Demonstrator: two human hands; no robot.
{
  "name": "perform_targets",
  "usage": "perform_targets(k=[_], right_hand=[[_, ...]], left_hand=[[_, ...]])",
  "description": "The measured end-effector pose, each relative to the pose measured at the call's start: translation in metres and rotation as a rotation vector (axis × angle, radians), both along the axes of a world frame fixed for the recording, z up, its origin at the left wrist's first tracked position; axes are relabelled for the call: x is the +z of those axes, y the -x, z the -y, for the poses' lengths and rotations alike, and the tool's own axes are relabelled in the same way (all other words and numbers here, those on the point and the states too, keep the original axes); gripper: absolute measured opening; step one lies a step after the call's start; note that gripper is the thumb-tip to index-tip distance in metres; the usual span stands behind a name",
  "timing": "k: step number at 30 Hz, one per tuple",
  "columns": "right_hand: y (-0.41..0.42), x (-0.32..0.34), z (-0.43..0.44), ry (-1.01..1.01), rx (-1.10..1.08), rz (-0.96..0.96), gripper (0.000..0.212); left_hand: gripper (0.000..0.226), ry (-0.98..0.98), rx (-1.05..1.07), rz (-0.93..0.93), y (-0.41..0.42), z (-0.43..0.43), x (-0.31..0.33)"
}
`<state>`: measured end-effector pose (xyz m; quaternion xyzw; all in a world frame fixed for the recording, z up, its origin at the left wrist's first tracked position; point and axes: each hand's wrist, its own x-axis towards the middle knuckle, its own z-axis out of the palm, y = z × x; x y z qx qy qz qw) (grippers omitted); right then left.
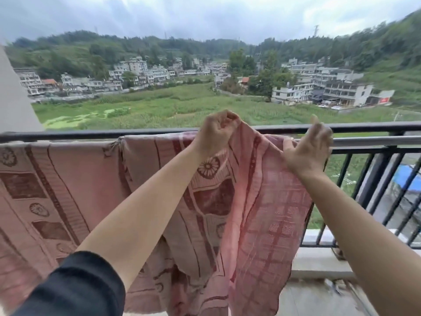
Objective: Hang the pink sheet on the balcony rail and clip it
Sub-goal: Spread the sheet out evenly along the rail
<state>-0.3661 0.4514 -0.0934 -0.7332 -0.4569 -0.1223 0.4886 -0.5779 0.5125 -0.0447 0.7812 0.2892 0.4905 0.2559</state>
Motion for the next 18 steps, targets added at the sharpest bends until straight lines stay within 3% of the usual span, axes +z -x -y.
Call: perform_targets(k=[2, 4, 6, 8, 10, 12, 15, 18], right_hand=[[0.010, 0.000, -0.012, 0.023, 0.087, 0.116, 0.054], [0.029, 0.001, -0.025, 0.095, 0.184, 0.172, 0.042], [0.050, 0.001, -0.040, 0.183, 0.260, 0.221, 0.046], [0.069, -0.003, -0.058, 0.291, 0.335, 0.245, 0.053], [0.082, -0.009, -0.075, 0.344, 0.353, 0.316, 0.050], [0.090, -0.013, -0.086, 0.236, 0.332, 0.341, 0.039], [0.090, -0.009, -0.093, 0.024, 0.321, 0.196, 0.032], [0.075, 0.002, -0.097, -0.095, 0.254, 0.028, 0.030]], left_hand=[[0.021, 0.045, 0.076, -0.101, 0.010, -0.008, -0.012], [0.030, -0.086, 0.375, -0.247, 0.029, -0.025, -0.027], [0.034, -0.211, 0.680, -0.395, 0.056, -0.048, -0.042], [0.038, -0.149, 0.837, -0.480, 0.088, -0.068, -0.056], [0.039, -0.052, 0.861, -0.491, 0.117, -0.081, -0.064], [0.035, -0.084, 0.863, -0.453, 0.131, -0.088, -0.061], [0.031, -0.208, 0.861, -0.338, 0.117, -0.095, -0.040], [0.028, -0.275, 0.690, -0.128, 0.079, -0.101, -0.015]])
